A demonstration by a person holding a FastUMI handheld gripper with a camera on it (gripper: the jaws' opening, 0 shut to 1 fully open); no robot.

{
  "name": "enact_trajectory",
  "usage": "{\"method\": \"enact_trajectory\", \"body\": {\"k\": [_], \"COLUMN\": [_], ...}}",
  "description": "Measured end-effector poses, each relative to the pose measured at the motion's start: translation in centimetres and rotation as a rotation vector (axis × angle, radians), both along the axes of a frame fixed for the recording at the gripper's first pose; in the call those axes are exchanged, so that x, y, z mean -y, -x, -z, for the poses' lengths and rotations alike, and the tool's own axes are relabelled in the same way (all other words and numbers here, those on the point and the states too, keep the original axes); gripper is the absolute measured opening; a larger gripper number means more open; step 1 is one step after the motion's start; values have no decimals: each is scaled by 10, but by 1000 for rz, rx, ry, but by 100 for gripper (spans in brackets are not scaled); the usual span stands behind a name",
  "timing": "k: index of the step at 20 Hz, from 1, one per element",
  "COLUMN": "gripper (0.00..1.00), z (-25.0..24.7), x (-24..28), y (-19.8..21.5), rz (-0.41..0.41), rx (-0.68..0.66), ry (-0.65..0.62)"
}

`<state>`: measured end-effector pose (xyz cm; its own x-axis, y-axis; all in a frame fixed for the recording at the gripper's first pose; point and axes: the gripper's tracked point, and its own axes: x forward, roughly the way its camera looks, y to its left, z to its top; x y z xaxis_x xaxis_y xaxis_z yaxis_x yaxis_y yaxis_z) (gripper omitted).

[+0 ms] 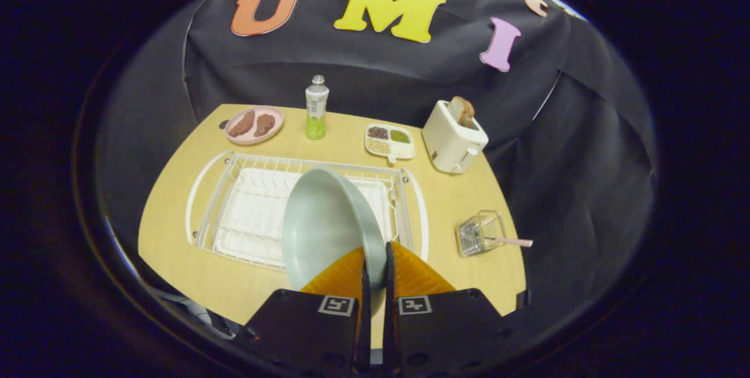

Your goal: Take the plate from the dish rack, then take the spoon from the basket and place it into the plate.

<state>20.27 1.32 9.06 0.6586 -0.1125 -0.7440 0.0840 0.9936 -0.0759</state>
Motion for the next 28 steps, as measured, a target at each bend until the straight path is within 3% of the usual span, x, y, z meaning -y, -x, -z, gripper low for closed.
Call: {"method": "enact_trajectory", "body": {"k": [6,14,18,22,28], "gripper": [14,13,13,15,20], "z": [49,142,172,196,212], "x": [7,44,37,43,47], "y": [61,85,89,90,85], "rz": [-53,2,-32,-17,-30], "rx": [14,7,-63,-106,-103], "ry": [-274,-331,-470,-548,-515]}}
